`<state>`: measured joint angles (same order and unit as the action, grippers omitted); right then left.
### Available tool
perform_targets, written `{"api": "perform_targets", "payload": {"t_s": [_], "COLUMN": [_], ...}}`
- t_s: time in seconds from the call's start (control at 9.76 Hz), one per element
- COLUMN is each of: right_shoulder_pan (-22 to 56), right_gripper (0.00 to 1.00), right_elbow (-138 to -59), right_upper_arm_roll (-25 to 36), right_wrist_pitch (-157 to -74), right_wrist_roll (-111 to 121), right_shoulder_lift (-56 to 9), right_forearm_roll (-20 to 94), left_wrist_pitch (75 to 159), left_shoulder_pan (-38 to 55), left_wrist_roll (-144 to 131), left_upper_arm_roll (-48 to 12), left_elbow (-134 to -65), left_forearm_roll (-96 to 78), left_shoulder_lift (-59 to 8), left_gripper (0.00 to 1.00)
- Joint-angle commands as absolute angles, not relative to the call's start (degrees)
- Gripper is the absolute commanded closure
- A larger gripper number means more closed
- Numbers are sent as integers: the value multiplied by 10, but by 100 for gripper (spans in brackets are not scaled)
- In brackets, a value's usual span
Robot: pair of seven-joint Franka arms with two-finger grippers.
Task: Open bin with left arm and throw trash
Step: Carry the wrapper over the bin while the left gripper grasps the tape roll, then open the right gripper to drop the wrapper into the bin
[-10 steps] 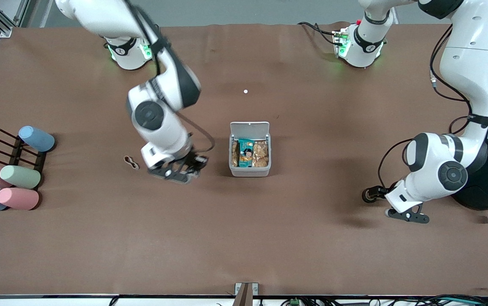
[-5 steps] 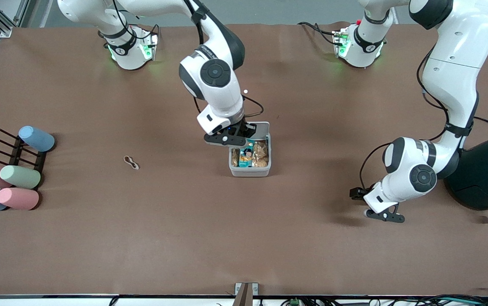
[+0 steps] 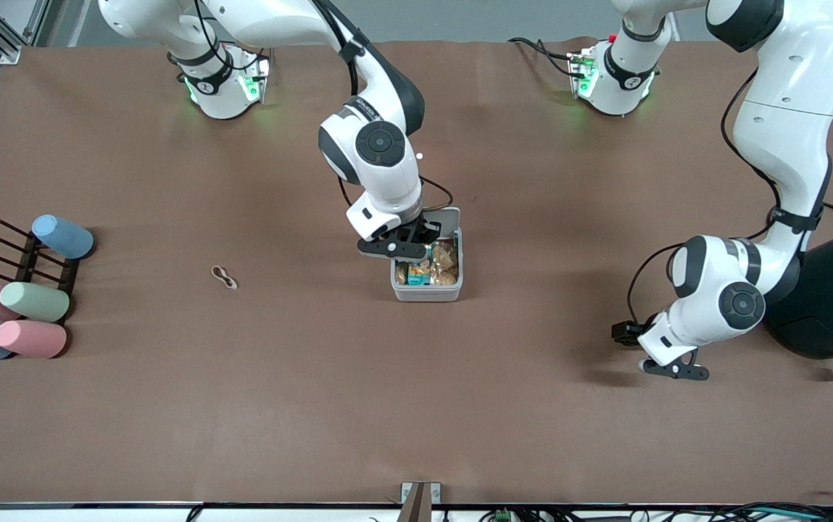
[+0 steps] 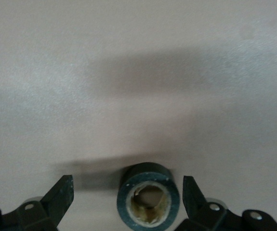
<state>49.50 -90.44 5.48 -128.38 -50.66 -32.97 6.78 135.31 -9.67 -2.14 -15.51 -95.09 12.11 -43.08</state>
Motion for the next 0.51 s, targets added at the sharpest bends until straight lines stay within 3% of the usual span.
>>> {"api": "perform_targets", "payload": {"t_s": [0.0,0.1,0.2,0.31,0.41], "right_shoulder_pan": [499,499,498,498,495], "right_gripper": [56,30,19,2,1], "right_elbow": [-877,-874,-874,-862,-860], "right_upper_arm_roll": [57,57,58,58,59], "right_wrist_pitch": [-1284,-1283,-1282,-1280,-1275], "right_wrist_roll": [-512,-512,-510,-512,-518], "right_shoulder_lift": [-350,-351,-350,-350,-346], "right_forearm_roll": [62,62,62,65,65], "left_wrist_pitch": [1359,1359,1360,1360,1360], "left_shoulder_pan": [-98,-97,-95,-94,-93], "left_wrist_roll": [-22,-25,-29,-32,-33], "left_upper_arm_roll": [-158,-158,-158,-158,-159], "left_elbow": [-962,-962,-962,-962,-962], "left_forearm_roll": [132,132,132,131,131], "left_shoulder_lift": [-426,-427,-427,-428,-429], "left_gripper": [1,1,1,1,3]}}
